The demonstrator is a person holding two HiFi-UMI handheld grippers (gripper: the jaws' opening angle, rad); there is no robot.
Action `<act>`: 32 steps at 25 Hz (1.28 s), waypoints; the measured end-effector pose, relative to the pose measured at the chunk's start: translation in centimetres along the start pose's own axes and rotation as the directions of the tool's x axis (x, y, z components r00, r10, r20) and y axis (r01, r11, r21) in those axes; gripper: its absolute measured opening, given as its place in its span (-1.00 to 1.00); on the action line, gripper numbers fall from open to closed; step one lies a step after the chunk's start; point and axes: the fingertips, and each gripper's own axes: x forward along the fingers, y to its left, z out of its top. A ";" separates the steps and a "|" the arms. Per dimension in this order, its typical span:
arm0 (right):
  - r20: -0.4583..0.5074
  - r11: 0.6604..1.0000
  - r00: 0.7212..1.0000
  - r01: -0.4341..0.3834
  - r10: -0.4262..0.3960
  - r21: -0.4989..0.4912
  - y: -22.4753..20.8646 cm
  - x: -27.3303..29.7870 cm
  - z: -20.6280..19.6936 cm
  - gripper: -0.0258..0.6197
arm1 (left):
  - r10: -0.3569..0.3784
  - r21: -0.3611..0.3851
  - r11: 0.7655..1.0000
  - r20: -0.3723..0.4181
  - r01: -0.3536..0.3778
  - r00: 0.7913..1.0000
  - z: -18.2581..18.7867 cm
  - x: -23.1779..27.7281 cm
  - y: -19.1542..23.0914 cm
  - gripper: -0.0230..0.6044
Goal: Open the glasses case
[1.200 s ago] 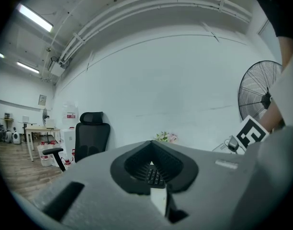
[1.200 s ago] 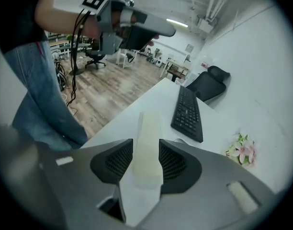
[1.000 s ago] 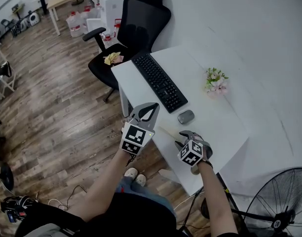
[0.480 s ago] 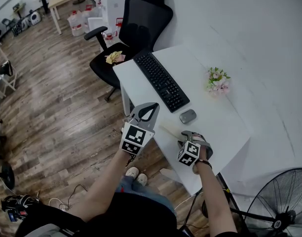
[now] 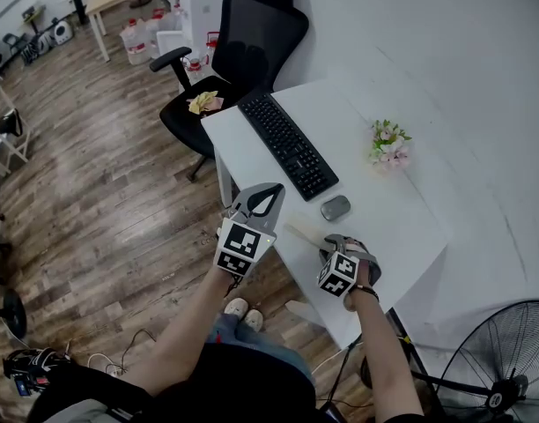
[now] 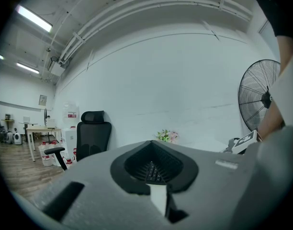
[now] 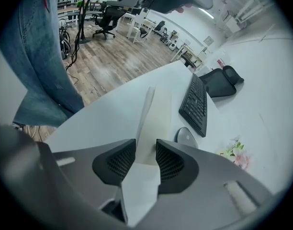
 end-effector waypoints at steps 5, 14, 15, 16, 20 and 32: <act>0.014 1.000 1.000 0.007 -0.007 0.008 -0.4 -0.6 0.1 -0.55 | -0.005 -0.001 1.000 0.000 0.005 1.000 0.0 0.1 -0.1 -0.90; 0.040 0.999 0.999 0.035 -0.037 0.032 -2.3 -1.5 -0.1 -0.74 | -0.007 -0.002 1.000 0.001 0.007 1.000 0.1 0.6 0.0 -0.90; 0.043 0.999 0.998 0.041 -0.042 0.036 -2.7 -1.5 -0.1 -0.75 | -0.008 -0.001 1.000 0.000 0.008 1.000 0.1 0.7 0.0 -0.90; 0.045 0.998 0.998 0.047 -0.049 0.041 -3.1 -1.6 -0.2 -0.77 | -0.008 -0.001 1.000 -0.002 0.008 1.000 0.0 0.8 0.0 -0.90; 0.048 0.995 0.996 0.074 -0.077 0.067 -4.7 -1.6 -0.5 -0.84 | -0.009 0.000 1.000 -0.007 0.009 1.000 -0.1 0.9 0.1 -0.90; 0.041 0.988 0.996 0.071 -0.078 0.138 -8.4 0.1 -1.8 -0.83 | 0.027 -0.005 1.000 -0.028 -0.027 0.999 -1.1 0.7 2.1 -0.90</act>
